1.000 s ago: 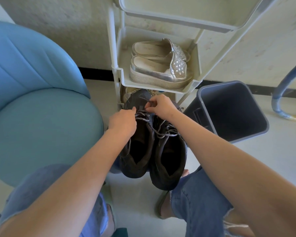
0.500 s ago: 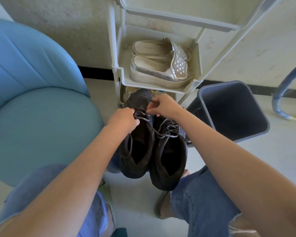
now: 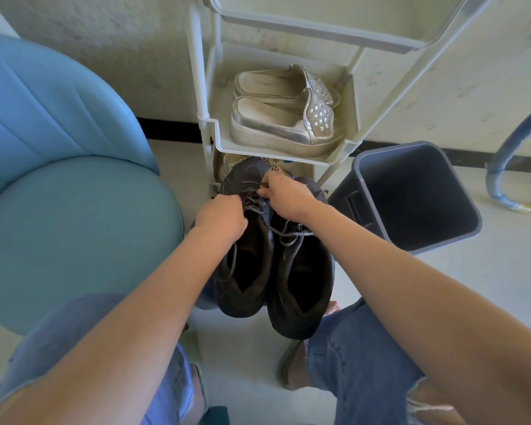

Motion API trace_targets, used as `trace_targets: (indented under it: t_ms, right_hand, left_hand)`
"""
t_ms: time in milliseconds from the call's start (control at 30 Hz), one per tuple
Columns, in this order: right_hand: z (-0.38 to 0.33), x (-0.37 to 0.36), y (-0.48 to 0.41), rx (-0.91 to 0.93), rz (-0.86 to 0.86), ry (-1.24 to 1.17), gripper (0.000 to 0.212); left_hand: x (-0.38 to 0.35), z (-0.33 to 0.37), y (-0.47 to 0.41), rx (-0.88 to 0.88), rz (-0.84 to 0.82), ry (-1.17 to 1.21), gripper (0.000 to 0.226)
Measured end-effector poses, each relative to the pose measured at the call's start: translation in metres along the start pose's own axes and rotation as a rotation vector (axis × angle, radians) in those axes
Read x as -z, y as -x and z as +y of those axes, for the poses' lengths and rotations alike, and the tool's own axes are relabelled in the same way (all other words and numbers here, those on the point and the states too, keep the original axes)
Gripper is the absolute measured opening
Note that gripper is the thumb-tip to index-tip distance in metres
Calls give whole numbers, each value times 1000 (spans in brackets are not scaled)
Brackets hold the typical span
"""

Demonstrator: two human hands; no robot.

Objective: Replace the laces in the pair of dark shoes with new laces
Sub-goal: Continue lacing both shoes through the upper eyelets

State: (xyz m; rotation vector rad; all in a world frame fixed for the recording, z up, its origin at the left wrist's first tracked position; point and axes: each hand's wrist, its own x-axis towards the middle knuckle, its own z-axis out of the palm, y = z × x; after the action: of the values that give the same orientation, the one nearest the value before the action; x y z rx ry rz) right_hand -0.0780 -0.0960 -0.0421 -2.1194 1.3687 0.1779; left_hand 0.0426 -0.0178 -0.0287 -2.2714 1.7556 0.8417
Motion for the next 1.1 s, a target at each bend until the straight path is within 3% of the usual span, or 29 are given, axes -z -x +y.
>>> trace_targets:
  t_ms: [133, 300, 433, 767, 900, 1000, 1100]
  right_hand:
    - [1, -1, 2, 8, 24, -17, 12]
    - [1, 13, 5, -47, 5, -201, 20]
    - [-3, 11, 6, -173, -77, -213, 41]
    - [-14, 15, 1, -279, -107, -197, 32]
    - [-6, 21, 4, -252, -98, -239, 31]
    - [-2, 21, 7, -243, -128, -321, 35]
    - [-4, 19, 8, -258, -205, -384, 37]
  left_hand:
    - [2, -3, 1, 19, 25, 97, 45]
    - [1, -6, 1, 10, 103, 148, 46]
    - [3, -4, -2, 23, 109, 158, 40]
    - [3, -5, 0, 13, 74, 120, 42]
    - [4, -5, -1, 11, 27, 166, 44]
    - [14, -8, -1, 55, -75, 331, 48]
    - [26, -19, -3, 85, -175, 498, 34]
